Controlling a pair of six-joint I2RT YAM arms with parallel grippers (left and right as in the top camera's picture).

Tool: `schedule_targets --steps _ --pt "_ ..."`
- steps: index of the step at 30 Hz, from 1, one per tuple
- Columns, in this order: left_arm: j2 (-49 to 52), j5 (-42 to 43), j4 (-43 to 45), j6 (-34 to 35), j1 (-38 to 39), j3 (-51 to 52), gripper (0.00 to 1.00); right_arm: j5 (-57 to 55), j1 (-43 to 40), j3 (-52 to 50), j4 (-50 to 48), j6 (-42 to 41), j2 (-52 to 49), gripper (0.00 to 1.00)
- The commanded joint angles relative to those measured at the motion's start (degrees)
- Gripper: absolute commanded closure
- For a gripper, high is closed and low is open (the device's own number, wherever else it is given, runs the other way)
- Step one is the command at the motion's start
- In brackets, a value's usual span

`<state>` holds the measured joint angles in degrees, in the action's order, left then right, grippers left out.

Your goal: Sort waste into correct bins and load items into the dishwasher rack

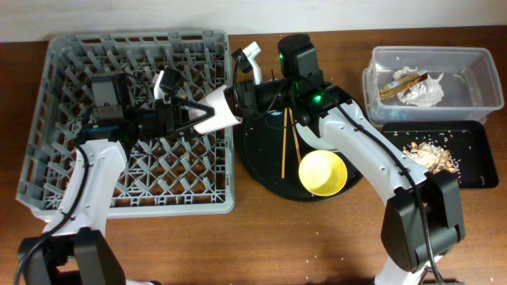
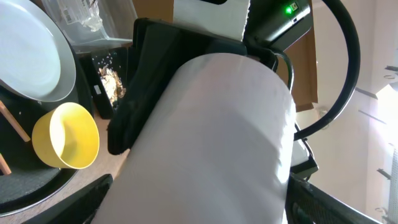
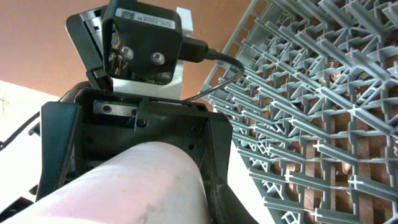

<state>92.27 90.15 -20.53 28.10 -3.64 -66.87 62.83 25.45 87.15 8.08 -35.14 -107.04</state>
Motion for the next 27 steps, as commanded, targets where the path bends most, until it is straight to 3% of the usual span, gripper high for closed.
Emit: schedule_targets --steps 1,7,10,12,20,22,26,27 --pt "-0.3 0.0 -0.1 -0.7 0.3 0.1 0.16 0.2 -0.3 0.8 -1.2 -1.4 0.2 0.86" --pt "-0.3 0.0 -0.1 -0.7 0.3 0.1 0.17 1.3 -0.3 0.8 -0.9 -1.4 0.2 0.86" --pt "-0.3 0.0 -0.1 -0.7 0.3 0.1 0.26 1.9 -0.3 0.8 -0.3 -1.3 0.2 0.86" --pt "-0.3 0.0 -0.1 -0.7 0.3 0.1 0.37 2.1 -0.3 0.8 -0.2 -1.3 0.2 0.87" --pt "-0.3 -0.5 0.6 -0.7 0.3 0.1 0.43 2.8 -0.3 0.8 0.9 -1.1 0.2 0.88" --pt "-0.3 -0.6 0.6 -0.7 0.2 0.1 0.39 2.8 -0.3 0.8 1.6 -1.1 0.2 0.91" --pt "-0.3 -1.4 3.5 -0.5 0.0 0.1 0.07 3.4 -0.3 0.8 1.9 -0.7 0.2 0.92" --pt "-0.3 -1.4 4.5 0.2 -0.2 0.1 0.07 3.4 -0.3 0.8 2.1 -0.7 0.2 0.92"
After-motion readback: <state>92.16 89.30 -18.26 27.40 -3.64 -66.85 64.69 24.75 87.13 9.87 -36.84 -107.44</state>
